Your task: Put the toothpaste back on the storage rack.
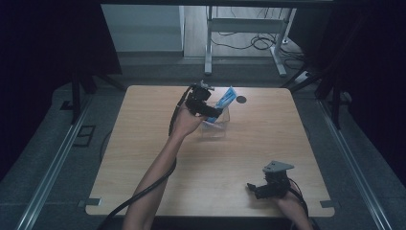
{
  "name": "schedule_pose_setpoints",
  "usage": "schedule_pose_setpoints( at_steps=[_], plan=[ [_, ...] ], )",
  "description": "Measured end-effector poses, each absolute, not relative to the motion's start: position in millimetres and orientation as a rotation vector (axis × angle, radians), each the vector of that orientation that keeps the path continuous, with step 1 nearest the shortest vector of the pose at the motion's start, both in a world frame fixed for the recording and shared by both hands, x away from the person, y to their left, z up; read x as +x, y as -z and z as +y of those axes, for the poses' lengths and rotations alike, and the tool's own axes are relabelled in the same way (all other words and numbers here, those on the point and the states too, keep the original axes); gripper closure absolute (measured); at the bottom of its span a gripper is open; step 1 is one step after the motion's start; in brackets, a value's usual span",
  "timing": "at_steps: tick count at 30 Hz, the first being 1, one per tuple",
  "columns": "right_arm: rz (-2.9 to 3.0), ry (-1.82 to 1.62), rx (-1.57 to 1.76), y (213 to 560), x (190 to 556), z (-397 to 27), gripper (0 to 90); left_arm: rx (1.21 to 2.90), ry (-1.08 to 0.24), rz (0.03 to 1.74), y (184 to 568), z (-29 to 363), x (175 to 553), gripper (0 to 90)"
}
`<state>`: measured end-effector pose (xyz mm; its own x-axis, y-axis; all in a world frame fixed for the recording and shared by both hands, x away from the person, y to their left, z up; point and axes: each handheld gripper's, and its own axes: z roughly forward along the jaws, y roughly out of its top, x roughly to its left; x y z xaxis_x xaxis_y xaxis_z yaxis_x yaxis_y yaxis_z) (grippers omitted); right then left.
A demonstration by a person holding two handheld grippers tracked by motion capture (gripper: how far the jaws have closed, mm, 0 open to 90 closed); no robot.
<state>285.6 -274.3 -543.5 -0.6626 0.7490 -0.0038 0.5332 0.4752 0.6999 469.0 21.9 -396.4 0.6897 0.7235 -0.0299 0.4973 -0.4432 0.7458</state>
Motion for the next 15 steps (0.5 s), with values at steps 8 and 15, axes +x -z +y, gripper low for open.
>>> schedule_pose_setpoints(
  at_steps=[8, 15],
  plan=[
    [2.417, -0.984, 1.088, 543.4, 285.6, -274.3, 0.0, 2.134, -0.402, 0.916, 397.0, 28.5, 460.1, 13.8],
    [2.417, -0.985, 1.089, 543.4, 285.6, -274.3, 0.0, 2.128, -0.423, 0.915, 397.6, 36.2, 453.1, 13.6]
  ],
)
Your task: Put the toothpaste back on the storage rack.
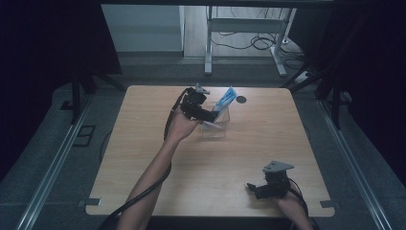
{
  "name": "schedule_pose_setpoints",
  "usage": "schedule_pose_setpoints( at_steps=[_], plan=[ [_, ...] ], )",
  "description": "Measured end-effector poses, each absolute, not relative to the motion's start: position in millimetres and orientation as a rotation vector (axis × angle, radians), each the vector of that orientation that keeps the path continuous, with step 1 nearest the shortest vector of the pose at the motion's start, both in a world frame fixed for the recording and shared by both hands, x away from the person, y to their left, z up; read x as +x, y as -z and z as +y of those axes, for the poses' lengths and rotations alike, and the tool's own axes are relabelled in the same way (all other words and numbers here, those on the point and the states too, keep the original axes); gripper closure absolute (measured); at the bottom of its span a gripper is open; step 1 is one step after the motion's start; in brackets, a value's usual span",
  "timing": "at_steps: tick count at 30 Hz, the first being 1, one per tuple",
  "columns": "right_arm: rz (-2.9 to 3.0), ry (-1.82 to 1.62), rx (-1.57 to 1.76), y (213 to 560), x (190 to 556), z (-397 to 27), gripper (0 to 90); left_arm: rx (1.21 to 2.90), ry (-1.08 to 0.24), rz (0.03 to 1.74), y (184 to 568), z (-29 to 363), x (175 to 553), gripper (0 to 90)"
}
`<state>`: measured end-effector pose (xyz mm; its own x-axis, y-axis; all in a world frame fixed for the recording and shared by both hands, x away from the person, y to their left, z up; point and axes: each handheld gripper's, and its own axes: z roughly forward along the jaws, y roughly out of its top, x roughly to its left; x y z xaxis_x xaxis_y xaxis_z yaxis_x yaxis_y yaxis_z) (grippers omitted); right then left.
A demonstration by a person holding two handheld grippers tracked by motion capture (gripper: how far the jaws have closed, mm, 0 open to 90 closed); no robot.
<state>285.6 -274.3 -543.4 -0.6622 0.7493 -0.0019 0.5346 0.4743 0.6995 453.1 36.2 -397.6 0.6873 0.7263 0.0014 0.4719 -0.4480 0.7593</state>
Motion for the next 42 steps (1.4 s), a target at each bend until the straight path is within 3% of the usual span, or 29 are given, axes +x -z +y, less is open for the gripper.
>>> schedule_pose_setpoints(
  at_steps=[42],
  plan=[
    [2.416, -0.984, 1.090, 543.4, 285.5, -274.2, 0.0, 2.077, -0.461, 0.916, 422.6, 93.1, 392.0, 13.7]
  ],
)
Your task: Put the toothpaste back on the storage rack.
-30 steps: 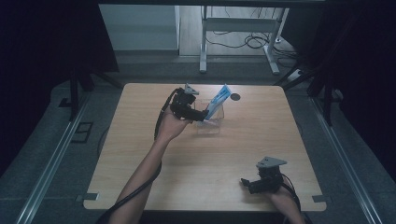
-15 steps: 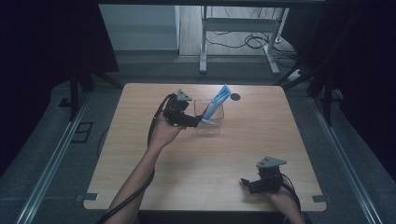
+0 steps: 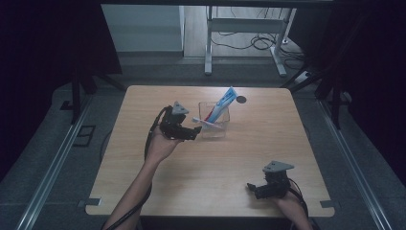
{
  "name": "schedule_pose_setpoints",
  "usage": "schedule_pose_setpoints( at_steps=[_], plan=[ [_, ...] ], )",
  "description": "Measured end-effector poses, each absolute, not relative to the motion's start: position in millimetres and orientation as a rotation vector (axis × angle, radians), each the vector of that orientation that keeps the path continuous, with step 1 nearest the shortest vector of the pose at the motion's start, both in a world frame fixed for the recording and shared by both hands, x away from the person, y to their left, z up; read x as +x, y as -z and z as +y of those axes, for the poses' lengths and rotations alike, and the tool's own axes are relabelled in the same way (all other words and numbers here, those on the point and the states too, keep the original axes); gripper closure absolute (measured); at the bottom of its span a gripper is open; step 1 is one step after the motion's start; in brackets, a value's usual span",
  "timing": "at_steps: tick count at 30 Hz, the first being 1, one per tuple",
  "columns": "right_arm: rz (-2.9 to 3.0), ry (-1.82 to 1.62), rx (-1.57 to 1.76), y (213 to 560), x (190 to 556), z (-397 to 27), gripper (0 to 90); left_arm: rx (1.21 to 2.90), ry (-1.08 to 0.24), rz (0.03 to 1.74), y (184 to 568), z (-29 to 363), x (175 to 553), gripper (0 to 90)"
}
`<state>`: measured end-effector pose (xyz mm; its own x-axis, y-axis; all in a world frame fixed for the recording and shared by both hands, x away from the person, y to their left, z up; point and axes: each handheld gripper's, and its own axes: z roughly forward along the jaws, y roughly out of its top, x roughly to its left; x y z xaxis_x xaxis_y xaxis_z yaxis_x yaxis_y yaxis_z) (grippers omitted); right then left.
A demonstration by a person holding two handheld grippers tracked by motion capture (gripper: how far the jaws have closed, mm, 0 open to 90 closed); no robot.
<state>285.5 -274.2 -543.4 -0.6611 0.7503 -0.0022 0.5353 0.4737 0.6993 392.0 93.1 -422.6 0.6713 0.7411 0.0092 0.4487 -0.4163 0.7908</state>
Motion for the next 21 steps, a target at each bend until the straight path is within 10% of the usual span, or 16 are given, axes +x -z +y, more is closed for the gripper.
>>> schedule_pose_setpoints(
  at_steps=[21],
  plan=[
    [2.415, -0.986, 1.091, 543.4, 285.5, -274.1, 0.0, 2.083, -0.466, 0.936, 461.2, 111.4, 349.4, 13.7]
  ],
)
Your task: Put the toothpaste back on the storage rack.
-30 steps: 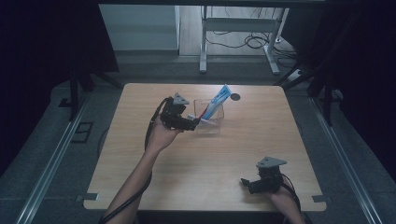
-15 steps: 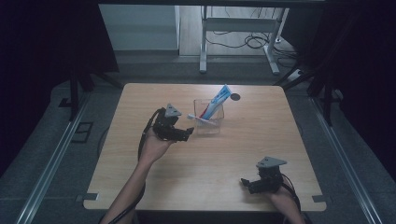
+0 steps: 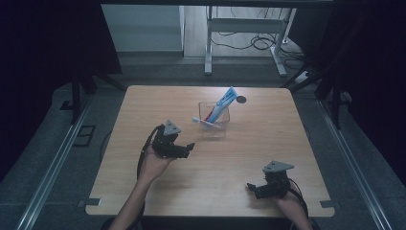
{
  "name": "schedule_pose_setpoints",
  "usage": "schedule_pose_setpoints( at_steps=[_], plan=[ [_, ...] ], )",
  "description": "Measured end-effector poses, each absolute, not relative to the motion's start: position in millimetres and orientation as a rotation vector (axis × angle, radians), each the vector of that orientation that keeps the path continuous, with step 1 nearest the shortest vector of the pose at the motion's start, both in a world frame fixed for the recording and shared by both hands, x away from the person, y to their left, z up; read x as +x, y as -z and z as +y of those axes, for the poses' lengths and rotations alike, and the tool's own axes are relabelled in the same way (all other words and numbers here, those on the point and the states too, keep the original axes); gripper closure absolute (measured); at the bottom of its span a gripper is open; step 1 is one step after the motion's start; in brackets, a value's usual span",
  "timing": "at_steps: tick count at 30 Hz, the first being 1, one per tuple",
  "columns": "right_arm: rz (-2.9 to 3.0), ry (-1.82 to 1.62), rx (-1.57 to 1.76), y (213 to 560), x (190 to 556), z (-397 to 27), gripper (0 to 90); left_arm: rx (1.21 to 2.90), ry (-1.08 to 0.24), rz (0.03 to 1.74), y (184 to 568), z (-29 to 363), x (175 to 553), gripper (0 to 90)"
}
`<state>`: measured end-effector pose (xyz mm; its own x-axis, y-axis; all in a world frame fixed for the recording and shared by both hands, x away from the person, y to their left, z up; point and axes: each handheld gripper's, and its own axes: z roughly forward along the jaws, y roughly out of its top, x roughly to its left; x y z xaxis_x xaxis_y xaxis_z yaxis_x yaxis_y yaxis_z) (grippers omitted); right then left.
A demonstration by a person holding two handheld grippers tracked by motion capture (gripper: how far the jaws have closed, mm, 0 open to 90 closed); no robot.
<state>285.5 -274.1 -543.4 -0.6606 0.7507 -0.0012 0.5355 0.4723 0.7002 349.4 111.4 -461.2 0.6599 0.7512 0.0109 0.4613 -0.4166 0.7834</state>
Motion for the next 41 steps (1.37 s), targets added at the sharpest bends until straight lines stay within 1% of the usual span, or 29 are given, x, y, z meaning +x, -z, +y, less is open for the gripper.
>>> schedule_pose_setpoints(
  at_steps=[6, 18, 30, 35, 41],
  plan=[
    [2.416, -0.986, 1.092, 543.4, 285.5, -274.1, 0.0, 2.099, -0.474, 0.948, 475.1, 114.0, 338.4, 13.7],
    [2.415, -0.986, 1.097, 543.3, 285.3, -273.9, 0.0, 2.108, -0.421, 0.989, 506.8, 120.2, 319.7, 13.7],
    [2.415, -0.986, 1.097, 543.3, 285.3, -273.9, 0.0, 2.186, -0.409, 1.011, 537.2, 120.5, 309.4, 13.6],
    [2.415, -0.985, 1.097, 543.4, 285.3, -273.9, 0.0, 2.188, -0.381, 1.025, 543.7, 119.8, 308.4, 13.2],
    [2.415, -0.986, 1.097, 543.4, 285.3, -274.0, 0.0, 2.181, -0.387, 1.040, 544.0, 120.6, 306.9, 13.0]
  ],
)
